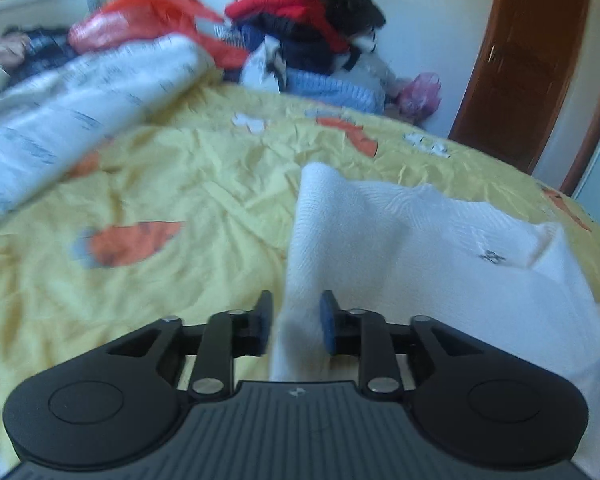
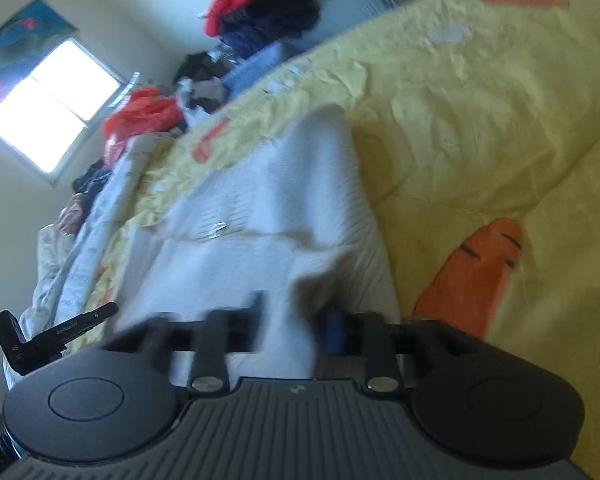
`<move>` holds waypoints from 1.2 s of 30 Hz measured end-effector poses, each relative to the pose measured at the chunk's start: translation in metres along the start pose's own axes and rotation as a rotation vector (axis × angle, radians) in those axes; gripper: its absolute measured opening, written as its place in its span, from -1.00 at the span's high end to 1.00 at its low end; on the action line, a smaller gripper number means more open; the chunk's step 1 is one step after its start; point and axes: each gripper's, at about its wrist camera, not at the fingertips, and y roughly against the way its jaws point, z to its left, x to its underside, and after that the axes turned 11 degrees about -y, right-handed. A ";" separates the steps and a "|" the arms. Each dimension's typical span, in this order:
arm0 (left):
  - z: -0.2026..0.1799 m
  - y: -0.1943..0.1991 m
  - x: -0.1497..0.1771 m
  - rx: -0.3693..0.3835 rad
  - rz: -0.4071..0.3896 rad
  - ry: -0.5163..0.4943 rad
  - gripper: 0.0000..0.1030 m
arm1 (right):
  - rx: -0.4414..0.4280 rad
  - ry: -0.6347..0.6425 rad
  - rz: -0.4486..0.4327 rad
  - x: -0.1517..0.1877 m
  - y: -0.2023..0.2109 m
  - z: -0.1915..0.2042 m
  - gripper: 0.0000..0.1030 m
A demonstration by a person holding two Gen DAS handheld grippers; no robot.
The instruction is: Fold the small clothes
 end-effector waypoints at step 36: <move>0.020 0.103 0.140 0.510 0.253 0.305 0.71 | -0.080 -0.165 0.203 0.197 0.110 -0.037 0.63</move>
